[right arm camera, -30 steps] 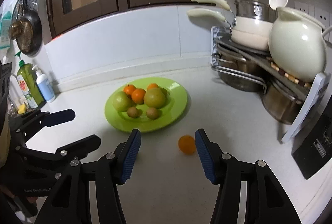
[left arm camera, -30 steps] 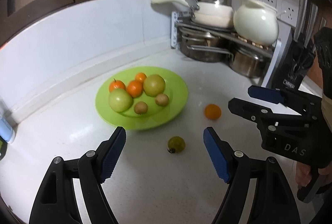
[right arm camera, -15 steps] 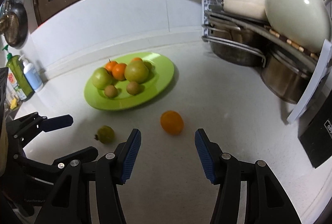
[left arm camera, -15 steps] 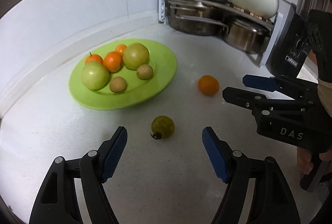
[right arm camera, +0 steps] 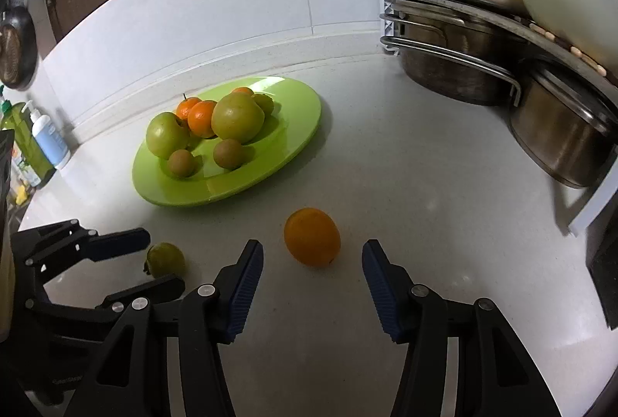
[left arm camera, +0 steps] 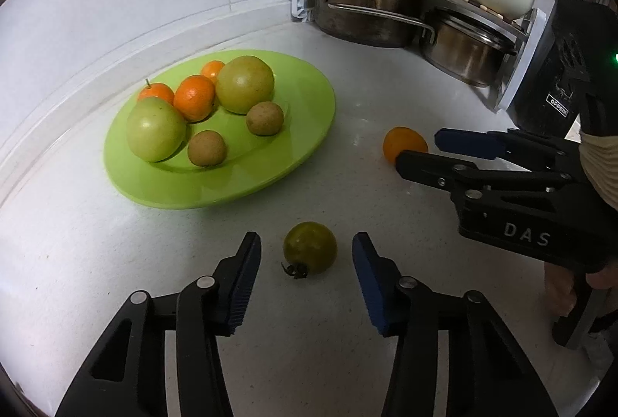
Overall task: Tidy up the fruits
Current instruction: 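Grasp the small green fruit with the left tool while the right tool grasps the orange, then carry the green fruit and orange over the green plate with both tools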
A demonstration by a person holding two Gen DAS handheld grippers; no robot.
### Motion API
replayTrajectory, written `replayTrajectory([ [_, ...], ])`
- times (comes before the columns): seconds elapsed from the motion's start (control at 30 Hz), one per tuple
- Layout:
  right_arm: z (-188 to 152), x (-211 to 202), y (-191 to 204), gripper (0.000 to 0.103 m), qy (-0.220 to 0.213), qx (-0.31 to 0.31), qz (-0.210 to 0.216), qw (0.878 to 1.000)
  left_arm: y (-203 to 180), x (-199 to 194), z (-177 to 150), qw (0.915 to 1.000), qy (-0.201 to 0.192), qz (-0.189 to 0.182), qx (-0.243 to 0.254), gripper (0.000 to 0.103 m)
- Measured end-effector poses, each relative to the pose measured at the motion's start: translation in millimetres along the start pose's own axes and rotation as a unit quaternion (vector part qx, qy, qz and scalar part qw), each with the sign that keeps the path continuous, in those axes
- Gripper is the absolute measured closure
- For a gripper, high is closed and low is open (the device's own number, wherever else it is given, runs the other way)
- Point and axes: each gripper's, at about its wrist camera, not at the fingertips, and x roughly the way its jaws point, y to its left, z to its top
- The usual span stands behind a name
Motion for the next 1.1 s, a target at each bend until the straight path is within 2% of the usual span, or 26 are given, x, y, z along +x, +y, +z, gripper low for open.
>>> replayTrajectory([
  [0.1, 2, 4, -1, 0.054, 0.003, 0.002, 0.002, 1.0, -2, 1, 2, 1.0, -0.001, -0.004, 0.004, 0.06],
  [0.17, 4, 8, -1, 0.054, 0.006, 0.001, 0.002, 1.0, -2, 3, 3, 0.9999, 0.0, -0.008, 0.006, 0.066],
  [0.33, 7, 15, -3, 0.061, 0.011, -0.005, 0.0, 1.0, -3, 6, 6, 0.9999, 0.003, -0.01, 0.008, 0.074],
  [0.5, 6, 20, -2, 0.068, 0.014, -0.014, 0.005, 1.0, -3, 7, 7, 0.9999, 0.001, -0.012, 0.005, 0.075],
  [0.7, 5, 15, -2, 0.069, 0.01, -0.013, -0.002, 1.0, -3, 0, 4, 0.9999, -0.004, -0.011, 0.003, 0.075],
  [1.1, -1, -51, 23, 0.069, -0.037, -0.012, 0.006, 0.999, -7, -51, -1, 0.9988, -0.049, -0.01, 0.006, 0.075],
])
